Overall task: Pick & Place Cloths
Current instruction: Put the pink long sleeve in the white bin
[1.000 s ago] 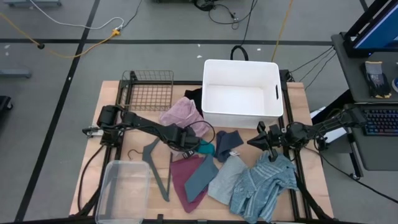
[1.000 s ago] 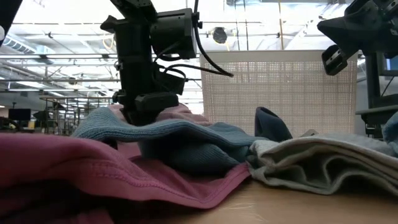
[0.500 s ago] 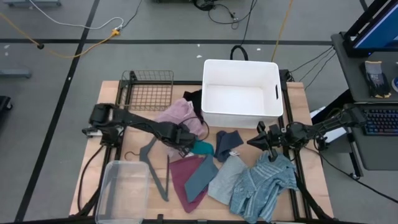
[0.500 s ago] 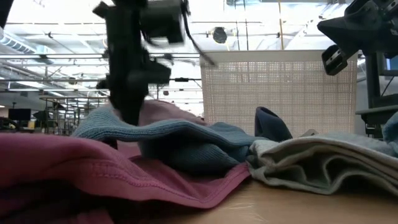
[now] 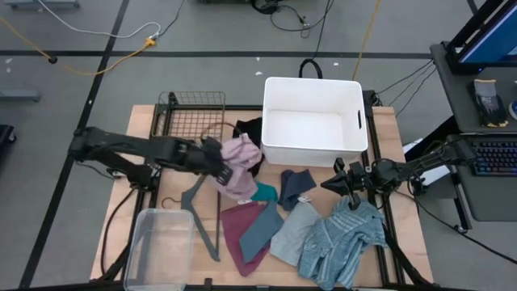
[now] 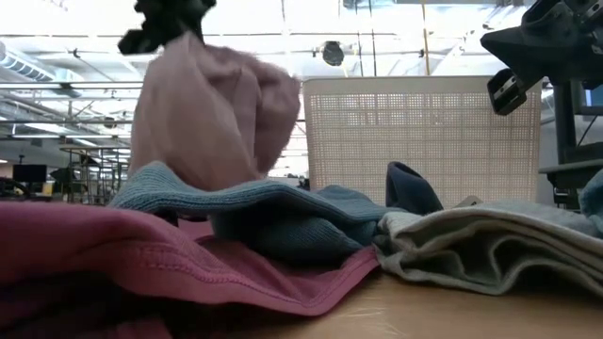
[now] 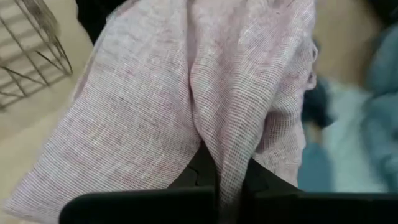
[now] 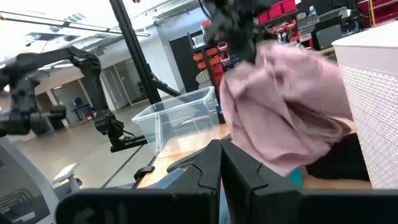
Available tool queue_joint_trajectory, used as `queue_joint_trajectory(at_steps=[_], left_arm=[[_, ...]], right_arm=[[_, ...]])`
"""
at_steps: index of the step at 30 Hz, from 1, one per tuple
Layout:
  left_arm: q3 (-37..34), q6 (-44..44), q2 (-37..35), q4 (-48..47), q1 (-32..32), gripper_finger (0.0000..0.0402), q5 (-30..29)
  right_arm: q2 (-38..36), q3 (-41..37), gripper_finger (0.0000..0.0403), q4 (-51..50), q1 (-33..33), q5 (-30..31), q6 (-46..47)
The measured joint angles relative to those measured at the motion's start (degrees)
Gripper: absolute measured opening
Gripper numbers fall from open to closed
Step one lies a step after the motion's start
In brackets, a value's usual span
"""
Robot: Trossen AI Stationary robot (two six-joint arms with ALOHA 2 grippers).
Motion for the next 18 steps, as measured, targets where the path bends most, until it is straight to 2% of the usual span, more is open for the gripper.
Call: queue_joint_trajectory(at_steps=[4, 8, 12, 18], left_arm=[[0.0, -1.3, -6.8, 1.1, -0.9, 0.0003, -3.8], [0.1, 0.5, -12.7, 6.5, -1.8, 0.0003, -7.1], [0.1, 5.4, -17.3, 14.5, -2.2, 0.0003, -8.9], [0.1, 15.4, -21.4, 30.1, -2.2, 0.0003, -7.6]], right_arm=[[0.0, 0.0, 0.0004, 0.0, 0.0, 0.0, 0.0], [0.0, 0.0, 0.0004, 0.0, 0.0, 0.0, 0.0], [0.0, 0.0, 0.0004, 0.1, 0.0, 0.0, 0.0], [0.0, 0.0, 0.0004, 1.2, 0.0, 0.0, 0.0]])
